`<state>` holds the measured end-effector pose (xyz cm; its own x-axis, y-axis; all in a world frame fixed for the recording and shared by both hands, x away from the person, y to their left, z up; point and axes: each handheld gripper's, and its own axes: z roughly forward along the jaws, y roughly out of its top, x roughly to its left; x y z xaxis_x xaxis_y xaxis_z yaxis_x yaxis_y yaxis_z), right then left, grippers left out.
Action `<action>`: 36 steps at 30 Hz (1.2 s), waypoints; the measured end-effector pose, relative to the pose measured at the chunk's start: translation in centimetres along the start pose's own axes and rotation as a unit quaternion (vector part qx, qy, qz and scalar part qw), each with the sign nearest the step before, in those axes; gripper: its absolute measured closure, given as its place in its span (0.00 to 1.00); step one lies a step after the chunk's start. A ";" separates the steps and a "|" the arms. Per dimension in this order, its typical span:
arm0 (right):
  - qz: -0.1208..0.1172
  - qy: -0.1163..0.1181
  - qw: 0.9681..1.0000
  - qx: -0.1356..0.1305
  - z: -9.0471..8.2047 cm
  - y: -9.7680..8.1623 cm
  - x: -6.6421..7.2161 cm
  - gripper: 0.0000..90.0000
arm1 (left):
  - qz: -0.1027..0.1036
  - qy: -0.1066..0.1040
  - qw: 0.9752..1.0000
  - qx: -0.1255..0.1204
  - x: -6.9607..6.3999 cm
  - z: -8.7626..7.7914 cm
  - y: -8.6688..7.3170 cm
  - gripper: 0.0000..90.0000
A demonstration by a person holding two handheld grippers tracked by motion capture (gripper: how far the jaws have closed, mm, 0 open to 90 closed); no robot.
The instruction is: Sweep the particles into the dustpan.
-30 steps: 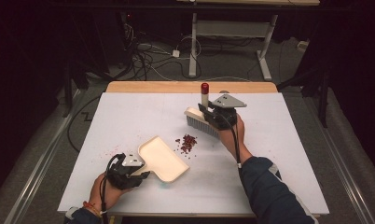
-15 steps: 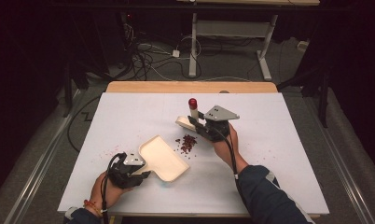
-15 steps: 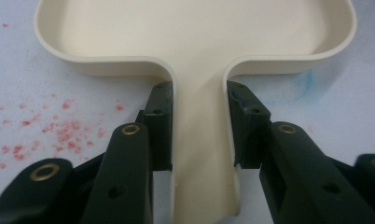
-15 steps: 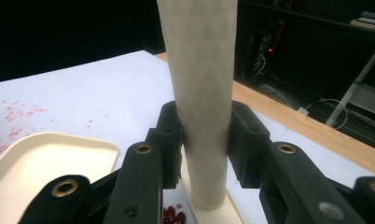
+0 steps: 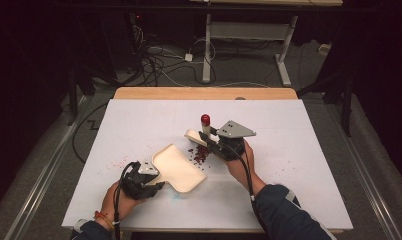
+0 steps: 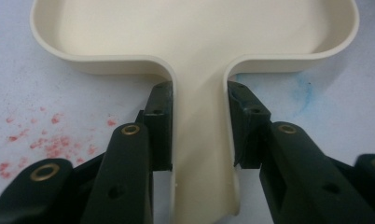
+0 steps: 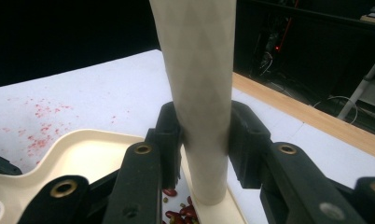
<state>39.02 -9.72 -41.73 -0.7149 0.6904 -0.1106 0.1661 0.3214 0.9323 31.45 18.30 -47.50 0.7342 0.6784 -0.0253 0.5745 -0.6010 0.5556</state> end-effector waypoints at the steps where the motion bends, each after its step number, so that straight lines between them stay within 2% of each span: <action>1: -0.001 0.004 1.000 0.000 0.0 0.0 0.1 0.76 | 0.001 -0.001 1.000 0.001 0.0 0.0 0.0 0.70; 8: 0.003 0.012 1.000 0.000 -0.1 0.2 1.4 0.76 | -0.003 0.001 1.000 0.005 -0.3 0.4 0.5 0.70; 13: 0.009 0.008 1.000 -0.006 -0.3 0.2 2.9 0.76 | -0.013 0.011 1.000 0.016 -0.9 0.9 0.7 0.70; 16: 0.002 -0.001 1.000 -0.004 -0.2 0.1 3.7 0.76 | -0.016 0.011 1.000 0.015 -1.1 1.0 0.9 0.70; 17: 0.000 0.002 1.000 -0.003 -0.2 0.2 3.8 0.75 | -0.015 0.012 1.000 0.015 -1.2 1.0 1.0 0.70; 23: 0.022 0.008 1.000 -0.005 -0.5 0.5 4.6 0.76 | -0.017 0.012 1.000 0.010 -1.2 1.1 1.2 0.70; 31: 0.025 0.021 0.999 -0.007 -0.6 0.7 5.5 0.76 | -0.013 0.009 1.000 0.012 -1.0 1.2 1.3 0.70; 34: 0.018 0.023 1.000 -0.008 -0.5 0.9 5.8 0.76 | -0.012 0.009 1.000 0.010 -1.0 1.2 1.3 0.70; 36: 0.025 0.027 0.999 -0.012 -0.5 0.9 5.9 0.76 | -0.011 0.010 1.000 0.010 -1.0 1.2 1.4 0.70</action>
<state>34.61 -5.61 -41.38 -0.7415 0.6694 -0.0450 0.1877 0.2713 0.9440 31.90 16.30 -47.69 0.7138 0.7000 -0.0214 0.5986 -0.5939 0.5376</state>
